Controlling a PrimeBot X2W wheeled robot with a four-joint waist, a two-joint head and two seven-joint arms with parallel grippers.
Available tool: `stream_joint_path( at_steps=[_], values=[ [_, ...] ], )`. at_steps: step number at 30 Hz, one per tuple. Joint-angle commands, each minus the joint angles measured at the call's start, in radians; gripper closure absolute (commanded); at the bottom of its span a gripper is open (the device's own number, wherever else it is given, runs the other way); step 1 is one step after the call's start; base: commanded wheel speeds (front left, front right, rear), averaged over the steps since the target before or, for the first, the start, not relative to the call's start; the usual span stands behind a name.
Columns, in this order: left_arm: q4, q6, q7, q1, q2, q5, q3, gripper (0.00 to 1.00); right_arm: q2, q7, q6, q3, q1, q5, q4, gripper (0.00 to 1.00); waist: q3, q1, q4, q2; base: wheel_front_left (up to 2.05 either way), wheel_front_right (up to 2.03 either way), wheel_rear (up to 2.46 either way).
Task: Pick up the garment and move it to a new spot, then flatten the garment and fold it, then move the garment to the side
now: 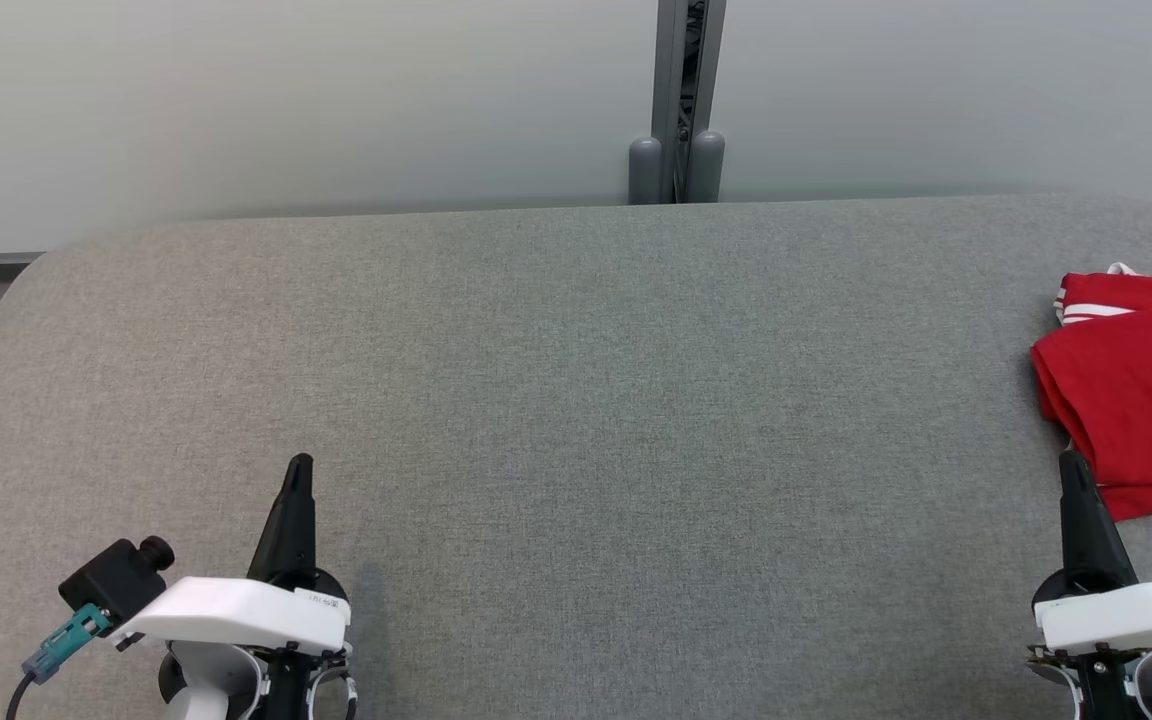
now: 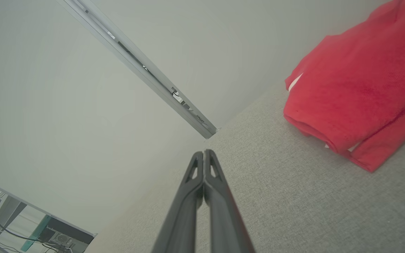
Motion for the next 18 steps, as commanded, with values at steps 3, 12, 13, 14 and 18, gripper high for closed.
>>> stream_joint_path(
  at_steps=[3, 12, 13, 14, 18],
  values=[
    [0.003, -0.011, 0.011, -0.042, 0.009, -0.047, 0.011, 1.00, -0.013, 0.012, 0.000, -0.012, -0.026, 0.051, 0.000, 1.00, -0.001, 0.0000, 0.000, 0.0000, 0.00, 0.00, 0.00],
    [0.035, -0.021, 0.039, -0.072, 0.011, -0.147, 0.024, 1.00, -0.016, 0.040, 0.000, -0.025, -0.041, 0.164, 0.021, 1.00, -0.005, 0.0000, -0.002, 0.0000, 0.00, 0.00, 0.00],
    [0.038, -0.023, 0.041, -0.075, 0.011, -0.158, 0.025, 1.00, -0.016, 0.043, 0.000, -0.026, -0.042, 0.176, 0.023, 1.00, -0.006, 0.0000, -0.002, 0.0000, 0.00, 0.00, 0.00],
    [0.041, -0.024, 0.045, -0.079, 0.011, -0.168, 0.027, 1.00, -0.016, 0.045, 0.000, -0.028, -0.044, 0.187, 0.026, 1.00, -0.006, 0.0000, -0.002, 0.0000, 0.00, 0.00, 0.00],
    [0.055, -0.028, 0.057, -0.091, 0.011, -0.208, 0.032, 1.00, -0.017, 0.057, 0.000, -0.034, -0.052, 0.233, 0.034, 1.00, -0.008, 0.0000, -0.003, 0.0000, 0.00, 0.00, 0.00]
  ],
)
